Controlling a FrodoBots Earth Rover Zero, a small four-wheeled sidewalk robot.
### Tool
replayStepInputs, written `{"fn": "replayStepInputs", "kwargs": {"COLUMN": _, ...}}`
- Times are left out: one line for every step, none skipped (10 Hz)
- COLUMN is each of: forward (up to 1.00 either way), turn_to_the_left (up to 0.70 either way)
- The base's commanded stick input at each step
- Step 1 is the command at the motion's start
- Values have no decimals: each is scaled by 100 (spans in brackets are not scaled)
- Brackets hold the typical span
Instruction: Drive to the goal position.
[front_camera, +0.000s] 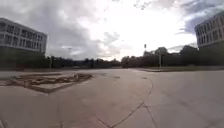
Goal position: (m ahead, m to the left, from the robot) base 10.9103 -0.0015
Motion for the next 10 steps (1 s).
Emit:
{"fn": "replayStepInputs", "kwargs": {"forward": 70, "turn_to_the_left": -35}}
{"fn": "replayStepInputs", "kwargs": {"forward": 70, "turn_to_the_left": -35}}
{"fn": "replayStepInputs", "kwargs": {"forward": 70, "turn_to_the_left": -29}}
{"fn": "replayStepInputs", "kwargs": {"forward": 70, "turn_to_the_left": -6}}
{"fn": "replayStepInputs", "kwargs": {"forward": 70, "turn_to_the_left": 0}}
{"fn": "replayStepInputs", "kwargs": {"forward": 70, "turn_to_the_left": 0}}
{"fn": "replayStepInputs", "kwargs": {"forward": 70, "turn_to_the_left": 0}}
{"fn": "replayStepInputs", "kwargs": {"forward": 70, "turn_to_the_left": 0}}
{"fn": "replayStepInputs", "kwargs": {"forward": 70, "turn_to_the_left": 0}}
{"fn": "replayStepInputs", "kwargs": {"forward": 70, "turn_to_the_left": 0}}
